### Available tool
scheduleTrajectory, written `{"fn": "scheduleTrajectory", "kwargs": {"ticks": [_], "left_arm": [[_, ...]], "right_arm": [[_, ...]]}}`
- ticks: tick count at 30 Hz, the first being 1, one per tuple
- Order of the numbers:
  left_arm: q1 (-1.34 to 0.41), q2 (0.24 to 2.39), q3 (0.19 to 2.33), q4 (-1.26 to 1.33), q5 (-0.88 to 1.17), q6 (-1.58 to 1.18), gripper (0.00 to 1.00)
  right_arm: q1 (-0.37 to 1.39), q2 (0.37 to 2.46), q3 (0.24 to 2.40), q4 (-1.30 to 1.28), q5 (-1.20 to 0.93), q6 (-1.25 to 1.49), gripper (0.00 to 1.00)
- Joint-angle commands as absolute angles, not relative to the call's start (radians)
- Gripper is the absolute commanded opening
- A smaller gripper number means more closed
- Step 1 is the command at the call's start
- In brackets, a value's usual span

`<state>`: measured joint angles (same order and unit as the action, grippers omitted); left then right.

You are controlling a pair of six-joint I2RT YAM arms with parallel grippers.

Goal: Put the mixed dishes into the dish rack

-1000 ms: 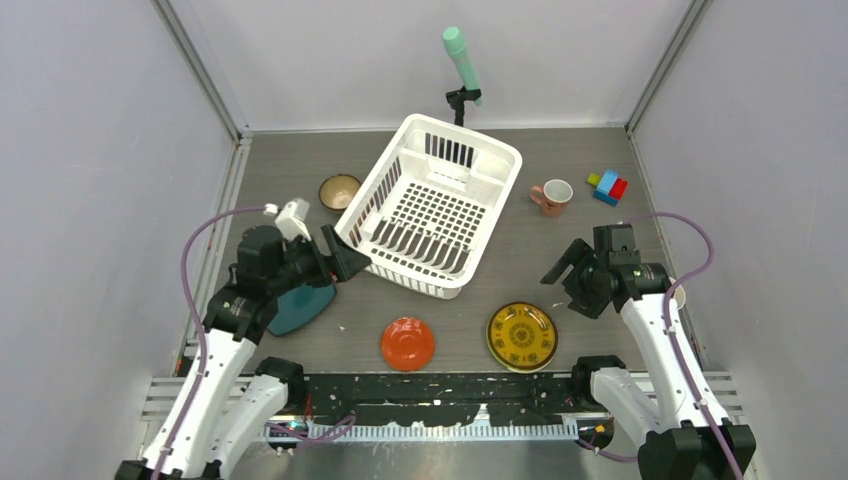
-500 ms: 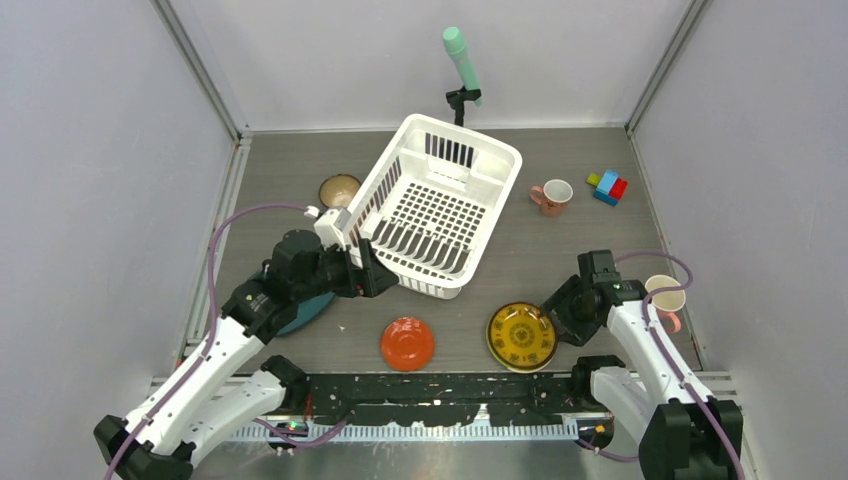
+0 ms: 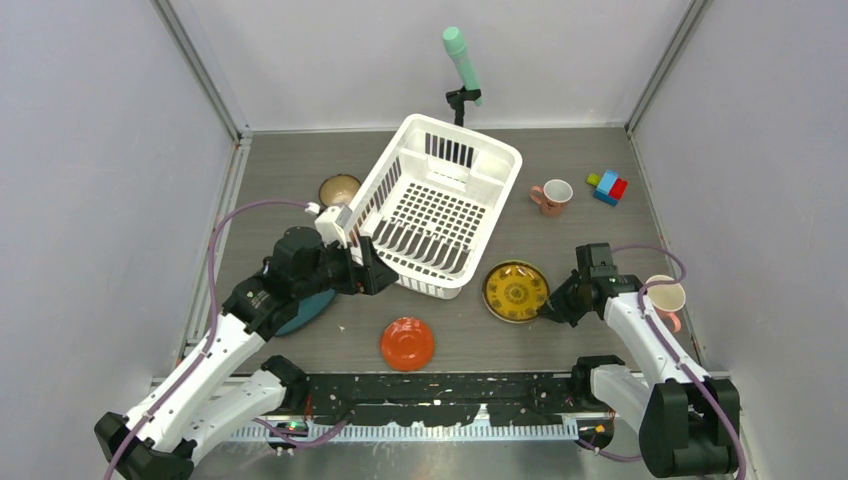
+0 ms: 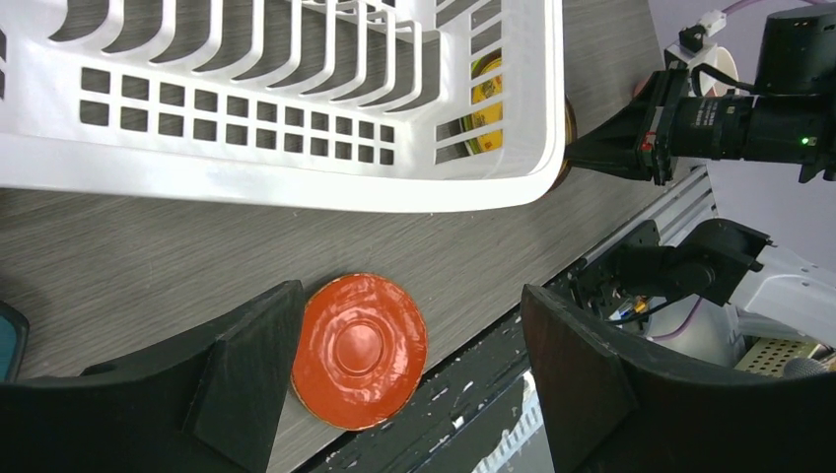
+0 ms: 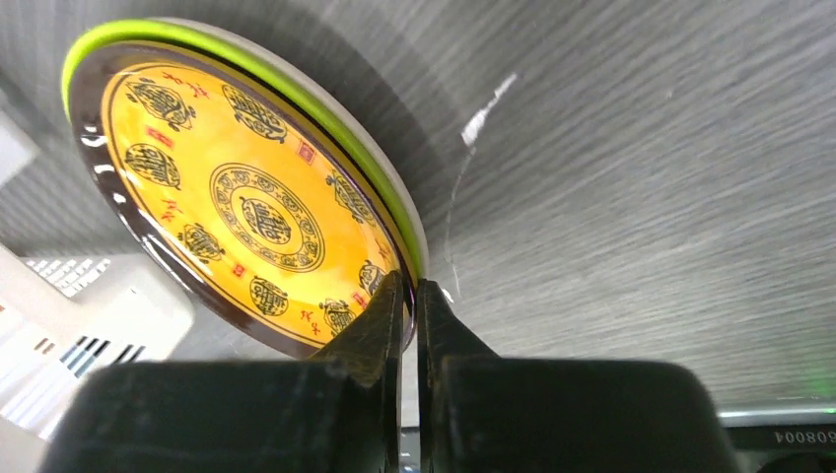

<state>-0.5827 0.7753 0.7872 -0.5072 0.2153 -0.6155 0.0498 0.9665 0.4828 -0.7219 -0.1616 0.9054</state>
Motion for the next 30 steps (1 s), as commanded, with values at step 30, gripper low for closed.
{"fn": "scheduleTrajectory", "kwargs": {"ticks": [30], "left_arm": [[-1.163,1.100,1.125,-0.291,-0.172,0.102,0.82]], "right_arm": [[0.047,0.987,1.319,-1.166,-0.139,0.796,0.00]]}}
